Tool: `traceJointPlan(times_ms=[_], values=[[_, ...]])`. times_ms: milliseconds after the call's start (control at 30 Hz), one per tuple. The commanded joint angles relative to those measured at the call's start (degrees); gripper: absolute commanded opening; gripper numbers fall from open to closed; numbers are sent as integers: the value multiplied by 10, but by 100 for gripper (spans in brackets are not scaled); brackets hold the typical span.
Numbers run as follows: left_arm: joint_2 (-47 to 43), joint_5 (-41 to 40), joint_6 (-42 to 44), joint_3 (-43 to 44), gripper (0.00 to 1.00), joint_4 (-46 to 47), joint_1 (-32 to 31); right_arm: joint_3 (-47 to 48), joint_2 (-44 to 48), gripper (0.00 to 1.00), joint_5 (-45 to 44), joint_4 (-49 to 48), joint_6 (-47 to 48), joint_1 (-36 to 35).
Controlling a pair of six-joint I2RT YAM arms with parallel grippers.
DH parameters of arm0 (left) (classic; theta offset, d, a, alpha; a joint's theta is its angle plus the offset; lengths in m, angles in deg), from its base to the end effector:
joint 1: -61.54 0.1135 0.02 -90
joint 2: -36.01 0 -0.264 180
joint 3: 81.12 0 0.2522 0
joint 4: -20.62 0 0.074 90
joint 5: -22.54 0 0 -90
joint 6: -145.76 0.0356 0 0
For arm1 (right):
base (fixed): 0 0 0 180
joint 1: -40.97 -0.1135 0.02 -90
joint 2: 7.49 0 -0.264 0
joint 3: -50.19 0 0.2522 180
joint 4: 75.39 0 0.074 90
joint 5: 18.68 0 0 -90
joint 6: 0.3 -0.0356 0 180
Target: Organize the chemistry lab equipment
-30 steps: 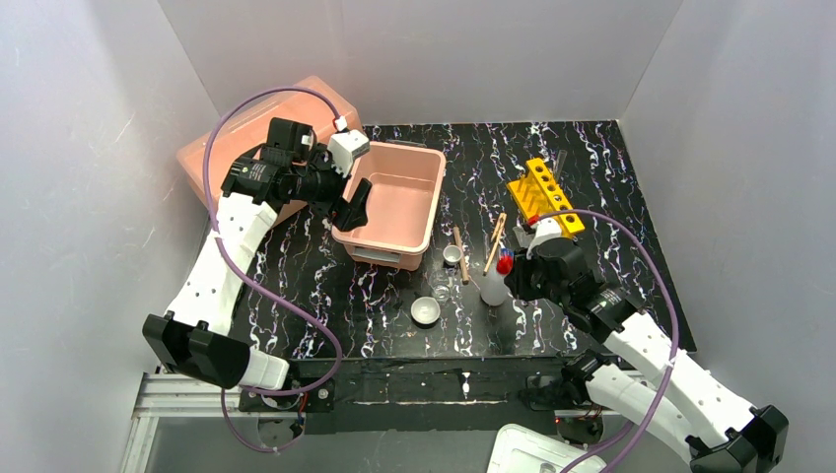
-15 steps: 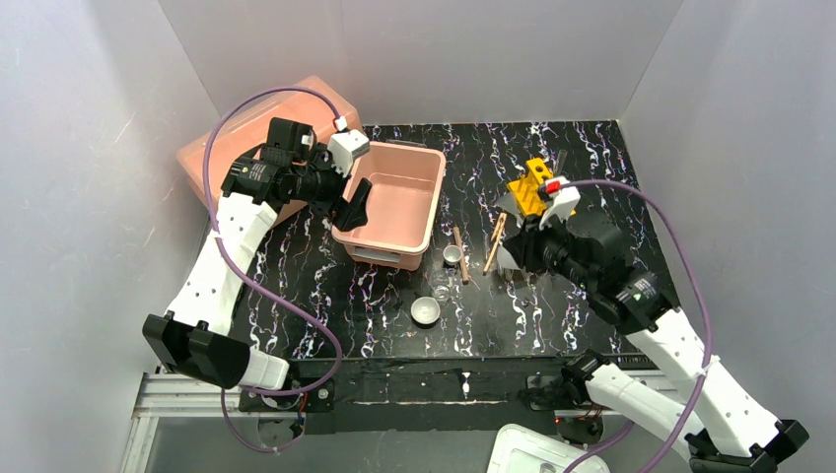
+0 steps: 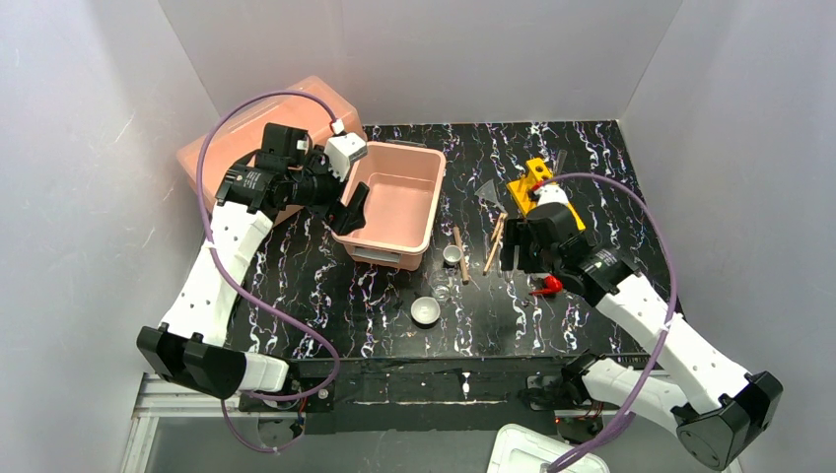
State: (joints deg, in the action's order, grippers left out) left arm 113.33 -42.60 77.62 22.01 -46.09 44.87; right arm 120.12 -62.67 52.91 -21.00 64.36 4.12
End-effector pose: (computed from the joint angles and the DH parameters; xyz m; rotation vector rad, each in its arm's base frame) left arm 0.2538 -0.0916 0.4113 0.9487 2.0332 -0.4454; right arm 0.1637 0.1086 0.3257 -0.0544 2.2302 0.2314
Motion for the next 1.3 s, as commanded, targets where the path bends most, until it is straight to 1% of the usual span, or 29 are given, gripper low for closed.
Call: traceJointPlan(times_ms=[0,100,300,400,533,800,1167,1267], values=[[-14,13,6,-8,98,-3,2,-48,23,89,-73,32,-66,18],[-13,15,7,-10,98,-3,2,-75,31,96,-81,31,-60,53],[-13,17,7,-14,98,-3,2,-118,9,98,-49,-11,-33,131],[-12,18,7,-17,98,-2,2,-116,-20,98,-41,-43,-27,153],[-11,17,11,-17,98,-3,2,-102,-69,98,-36,-74,-19,169],[-8,13,20,-18,98,-1,2,-111,-144,98,-1,-144,8,215],[3,10,27,-13,98,-3,2,-106,-230,98,17,-203,17,227],[4,9,27,-12,98,-3,2,-106,-244,95,38,-210,18,227]])
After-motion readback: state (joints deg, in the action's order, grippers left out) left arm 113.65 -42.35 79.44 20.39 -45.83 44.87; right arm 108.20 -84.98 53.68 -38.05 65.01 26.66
